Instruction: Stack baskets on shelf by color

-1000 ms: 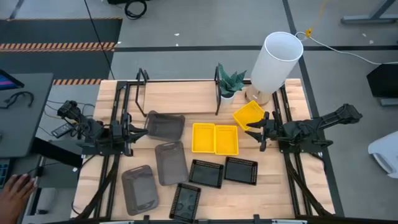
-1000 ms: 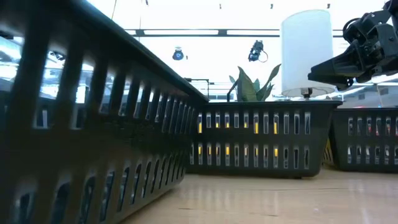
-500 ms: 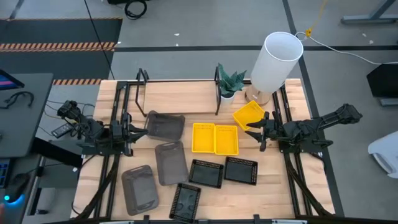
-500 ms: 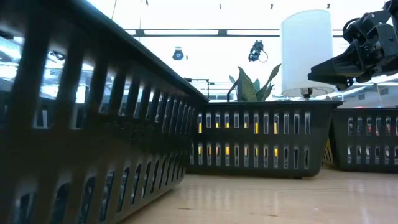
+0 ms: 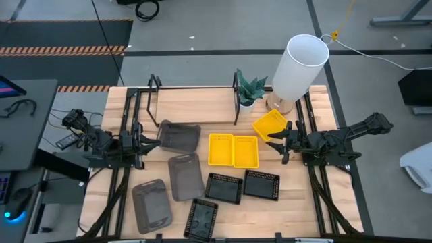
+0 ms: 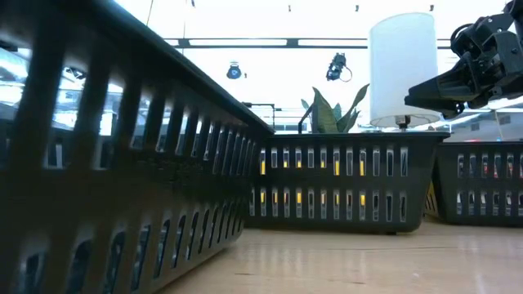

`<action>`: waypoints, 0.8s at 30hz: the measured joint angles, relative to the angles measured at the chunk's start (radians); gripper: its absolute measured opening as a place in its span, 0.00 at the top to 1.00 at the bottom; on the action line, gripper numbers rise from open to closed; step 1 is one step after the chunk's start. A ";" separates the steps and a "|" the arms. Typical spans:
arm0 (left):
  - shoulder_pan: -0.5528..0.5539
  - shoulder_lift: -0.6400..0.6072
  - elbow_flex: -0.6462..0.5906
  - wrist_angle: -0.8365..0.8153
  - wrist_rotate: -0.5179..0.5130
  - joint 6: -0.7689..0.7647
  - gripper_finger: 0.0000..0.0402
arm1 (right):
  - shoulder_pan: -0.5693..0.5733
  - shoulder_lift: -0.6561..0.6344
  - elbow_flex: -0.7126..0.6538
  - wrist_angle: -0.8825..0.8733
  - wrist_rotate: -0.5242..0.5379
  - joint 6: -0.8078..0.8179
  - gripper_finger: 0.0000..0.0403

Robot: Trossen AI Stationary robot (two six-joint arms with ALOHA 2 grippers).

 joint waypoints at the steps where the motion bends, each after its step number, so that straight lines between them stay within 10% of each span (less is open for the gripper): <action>1: 0.000 0.000 0.000 0.000 0.000 0.000 0.92 | 0.000 0.000 0.000 0.000 0.000 0.000 0.57; 24: 0.000 0.000 0.000 0.000 0.000 0.000 0.93 | 0.000 0.000 0.000 0.000 0.000 0.000 0.57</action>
